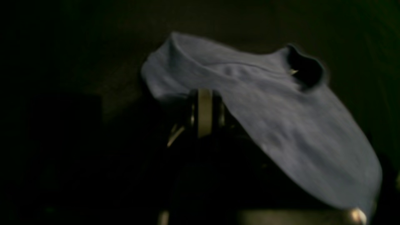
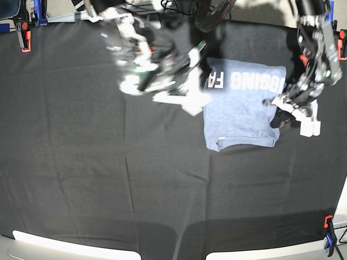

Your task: Layout the t-shirt on the table in an organized manner, then fold the t-shirt properly

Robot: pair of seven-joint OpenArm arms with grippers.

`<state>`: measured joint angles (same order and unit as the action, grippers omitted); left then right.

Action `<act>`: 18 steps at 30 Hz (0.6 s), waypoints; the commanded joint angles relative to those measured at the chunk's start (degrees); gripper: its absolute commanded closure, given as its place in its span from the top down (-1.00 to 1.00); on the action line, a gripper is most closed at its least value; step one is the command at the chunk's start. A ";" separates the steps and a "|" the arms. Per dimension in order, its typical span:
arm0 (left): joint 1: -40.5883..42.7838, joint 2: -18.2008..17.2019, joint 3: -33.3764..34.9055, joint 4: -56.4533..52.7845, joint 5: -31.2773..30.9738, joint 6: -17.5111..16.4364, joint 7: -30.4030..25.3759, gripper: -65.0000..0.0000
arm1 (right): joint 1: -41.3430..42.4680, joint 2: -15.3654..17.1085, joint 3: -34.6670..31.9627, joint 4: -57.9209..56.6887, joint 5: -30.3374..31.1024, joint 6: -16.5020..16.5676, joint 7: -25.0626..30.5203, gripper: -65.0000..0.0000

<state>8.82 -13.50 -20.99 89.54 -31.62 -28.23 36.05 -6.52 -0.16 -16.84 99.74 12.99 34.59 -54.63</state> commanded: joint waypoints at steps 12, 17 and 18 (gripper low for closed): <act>21.33 -0.66 -9.90 18.95 -3.23 2.25 2.97 -1.00 | -18.14 -0.31 18.86 28.96 7.89 0.37 -6.19 -1.00; 32.52 -0.66 -14.12 23.58 -3.98 2.12 5.40 -1.00 | -27.23 -0.31 23.23 35.26 9.99 0.37 -10.25 -1.00; 34.69 -0.66 -15.02 23.96 -3.98 2.12 5.95 -1.00 | -29.44 -0.31 23.98 35.26 9.97 0.37 -10.25 -1.00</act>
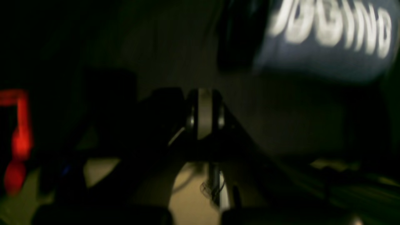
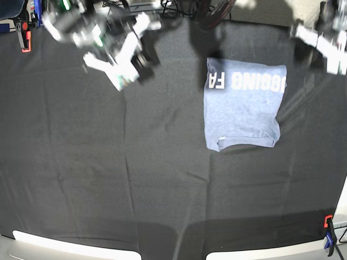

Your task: Layout the t-shirt on the table in an organized manner, then fold the t-shirt properly

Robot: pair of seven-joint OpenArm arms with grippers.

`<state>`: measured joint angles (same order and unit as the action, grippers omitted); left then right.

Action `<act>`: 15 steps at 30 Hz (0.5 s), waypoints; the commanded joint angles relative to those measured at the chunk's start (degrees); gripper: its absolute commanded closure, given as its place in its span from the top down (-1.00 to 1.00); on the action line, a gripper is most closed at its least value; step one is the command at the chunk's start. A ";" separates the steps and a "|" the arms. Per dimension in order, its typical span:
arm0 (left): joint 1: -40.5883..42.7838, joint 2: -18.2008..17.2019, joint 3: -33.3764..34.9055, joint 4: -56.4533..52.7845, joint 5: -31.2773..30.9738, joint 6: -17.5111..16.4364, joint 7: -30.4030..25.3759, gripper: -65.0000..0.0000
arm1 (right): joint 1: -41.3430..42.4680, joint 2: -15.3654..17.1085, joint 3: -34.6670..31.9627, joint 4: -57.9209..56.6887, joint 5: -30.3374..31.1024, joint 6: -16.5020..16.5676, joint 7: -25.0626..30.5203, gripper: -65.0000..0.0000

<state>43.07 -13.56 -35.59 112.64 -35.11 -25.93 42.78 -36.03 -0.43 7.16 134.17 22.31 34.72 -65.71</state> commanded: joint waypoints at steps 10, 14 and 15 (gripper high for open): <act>11.69 -0.57 -2.19 -7.32 -2.89 -4.44 -0.57 -1.00 | -21.11 -0.02 3.76 -2.34 -0.09 1.95 1.01 -1.00; 10.78 -0.42 -2.19 -17.29 -2.91 -5.99 -0.94 -1.00 | -21.97 0.33 3.76 -10.60 -5.70 2.40 2.82 -1.00; 10.16 -0.42 -2.19 -20.33 -3.02 -7.50 -1.77 -1.00 | -21.57 0.63 3.76 -13.55 -7.06 2.38 4.22 -1.00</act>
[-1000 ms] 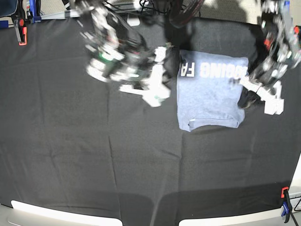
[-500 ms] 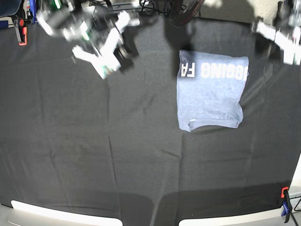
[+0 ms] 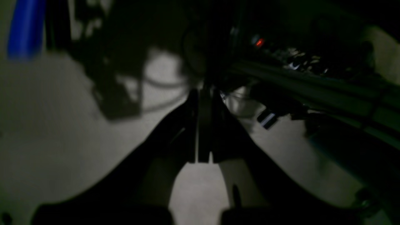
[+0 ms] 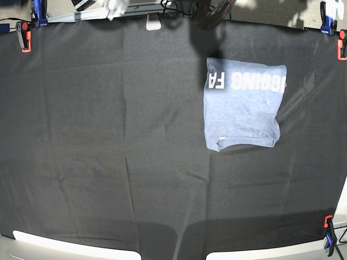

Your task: Layout the t-shirt on the table in an organized manner, then fold the t-shirt properly

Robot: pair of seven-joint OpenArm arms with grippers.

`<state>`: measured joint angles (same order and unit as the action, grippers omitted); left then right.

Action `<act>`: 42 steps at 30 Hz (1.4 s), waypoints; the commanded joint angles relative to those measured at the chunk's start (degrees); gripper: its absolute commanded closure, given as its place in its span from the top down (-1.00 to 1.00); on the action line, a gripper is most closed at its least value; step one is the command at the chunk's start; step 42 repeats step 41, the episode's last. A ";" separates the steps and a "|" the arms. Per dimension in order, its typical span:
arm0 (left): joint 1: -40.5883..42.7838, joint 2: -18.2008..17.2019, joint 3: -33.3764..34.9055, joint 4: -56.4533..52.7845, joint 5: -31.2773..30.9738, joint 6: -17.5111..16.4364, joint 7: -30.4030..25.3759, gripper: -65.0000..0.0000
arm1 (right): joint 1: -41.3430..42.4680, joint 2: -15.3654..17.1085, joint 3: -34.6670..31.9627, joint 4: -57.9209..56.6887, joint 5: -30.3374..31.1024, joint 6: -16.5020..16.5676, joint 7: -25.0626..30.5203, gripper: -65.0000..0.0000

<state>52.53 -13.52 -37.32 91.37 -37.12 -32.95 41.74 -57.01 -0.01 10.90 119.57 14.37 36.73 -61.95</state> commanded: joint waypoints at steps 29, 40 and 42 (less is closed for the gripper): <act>-32.04 0.98 -0.46 -70.38 28.83 0.59 -46.97 -0.48 | 47.82 16.22 -17.57 -96.08 -14.64 -2.97 49.64 -0.89; -36.04 5.95 -0.46 -71.14 37.11 5.81 -50.86 -0.48 | 48.92 13.00 -17.73 -96.17 -17.66 -9.40 52.81 -0.81; -36.35 6.21 -0.46 -71.14 37.13 5.79 -50.80 -0.48 | 48.89 13.05 -17.73 -96.17 -17.64 -9.40 52.98 -0.81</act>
